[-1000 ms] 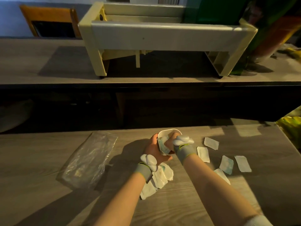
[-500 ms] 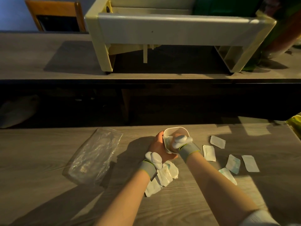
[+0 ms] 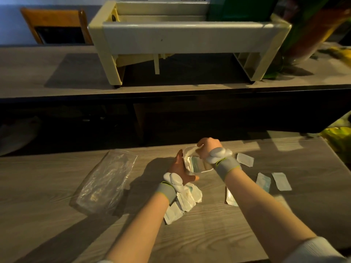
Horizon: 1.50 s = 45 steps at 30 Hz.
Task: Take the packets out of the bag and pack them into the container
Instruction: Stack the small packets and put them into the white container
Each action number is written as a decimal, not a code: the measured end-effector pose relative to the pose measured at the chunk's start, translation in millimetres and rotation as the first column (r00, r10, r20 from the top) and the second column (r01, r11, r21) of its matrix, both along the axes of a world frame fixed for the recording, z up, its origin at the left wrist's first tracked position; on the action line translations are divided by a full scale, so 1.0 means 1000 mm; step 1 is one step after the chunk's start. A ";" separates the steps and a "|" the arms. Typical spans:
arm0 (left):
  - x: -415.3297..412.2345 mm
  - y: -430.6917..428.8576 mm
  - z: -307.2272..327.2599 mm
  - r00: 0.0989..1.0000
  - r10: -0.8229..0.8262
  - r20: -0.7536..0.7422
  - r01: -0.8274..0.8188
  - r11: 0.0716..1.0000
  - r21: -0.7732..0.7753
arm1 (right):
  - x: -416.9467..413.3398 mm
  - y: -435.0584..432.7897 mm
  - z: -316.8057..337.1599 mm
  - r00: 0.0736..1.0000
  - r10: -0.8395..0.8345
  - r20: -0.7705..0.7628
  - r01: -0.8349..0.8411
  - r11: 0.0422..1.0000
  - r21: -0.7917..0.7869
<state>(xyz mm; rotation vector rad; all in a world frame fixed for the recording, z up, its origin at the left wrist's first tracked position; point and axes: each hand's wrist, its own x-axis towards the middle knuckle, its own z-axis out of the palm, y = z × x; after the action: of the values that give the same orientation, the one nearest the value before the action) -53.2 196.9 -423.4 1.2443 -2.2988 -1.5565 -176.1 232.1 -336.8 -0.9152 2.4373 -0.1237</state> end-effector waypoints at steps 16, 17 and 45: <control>0.011 0.074 0.002 0.960 0.019 0.280 -0.010 0.999 -0.032 | -0.032 0.142 -0.052 0.981 -0.182 0.066 0.161 0.957 0.240; 0.007 0.080 0.001 0.965 0.002 0.262 -0.002 1.000 0.000 | -0.031 0.146 -0.057 0.978 -0.197 0.075 0.176 0.958 0.228; -0.102 0.115 0.000 0.991 -0.066 0.120 0.055 0.994 0.090 | -0.107 0.194 -0.072 0.804 -0.471 0.363 0.555 0.814 -0.174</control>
<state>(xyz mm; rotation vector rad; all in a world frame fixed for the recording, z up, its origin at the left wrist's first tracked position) -155.3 312.1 -423.2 1.3383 -2.3883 -1.6602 -283.3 426.5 -408.9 -0.2656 2.3385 -0.7605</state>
